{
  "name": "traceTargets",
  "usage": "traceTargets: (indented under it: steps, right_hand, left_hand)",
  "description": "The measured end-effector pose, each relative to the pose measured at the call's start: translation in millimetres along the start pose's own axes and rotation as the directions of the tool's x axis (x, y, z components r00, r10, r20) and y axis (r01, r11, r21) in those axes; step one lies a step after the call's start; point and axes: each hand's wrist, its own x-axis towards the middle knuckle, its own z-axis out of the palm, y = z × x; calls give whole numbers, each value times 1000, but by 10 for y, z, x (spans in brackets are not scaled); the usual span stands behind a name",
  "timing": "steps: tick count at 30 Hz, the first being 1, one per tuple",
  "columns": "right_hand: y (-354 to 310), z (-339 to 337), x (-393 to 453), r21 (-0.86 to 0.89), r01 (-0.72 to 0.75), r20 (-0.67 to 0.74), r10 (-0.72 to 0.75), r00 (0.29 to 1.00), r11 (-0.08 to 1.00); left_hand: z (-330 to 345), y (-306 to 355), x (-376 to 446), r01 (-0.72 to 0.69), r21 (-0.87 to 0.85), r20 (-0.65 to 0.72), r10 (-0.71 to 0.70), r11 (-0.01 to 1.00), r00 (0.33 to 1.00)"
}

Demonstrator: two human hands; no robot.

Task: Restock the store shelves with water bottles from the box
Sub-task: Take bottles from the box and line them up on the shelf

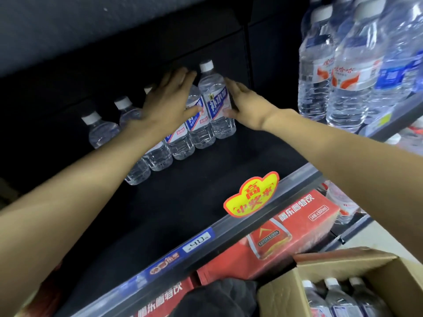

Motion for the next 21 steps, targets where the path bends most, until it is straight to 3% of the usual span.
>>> traceTargets:
  steps: [9, 16, 21]
  right_hand:
    - [-28, -556, -1157, -303, 26, -87, -55, 995, 953]
    - [113, -904, -2204, -352, -86, -125, 45, 991, 932]
    - [249, -810, -2973, -354, -197, -89, 176, 980, 914]
  left_hand:
    - [-371, 774, -308, -97, -203, -65, 85, 974, 994]
    - [-703, 1624, -591, -206, -342, -138, 168, 917, 976]
    - [-633, 2281, -943, -247, -443, -64, 245, 862, 968]
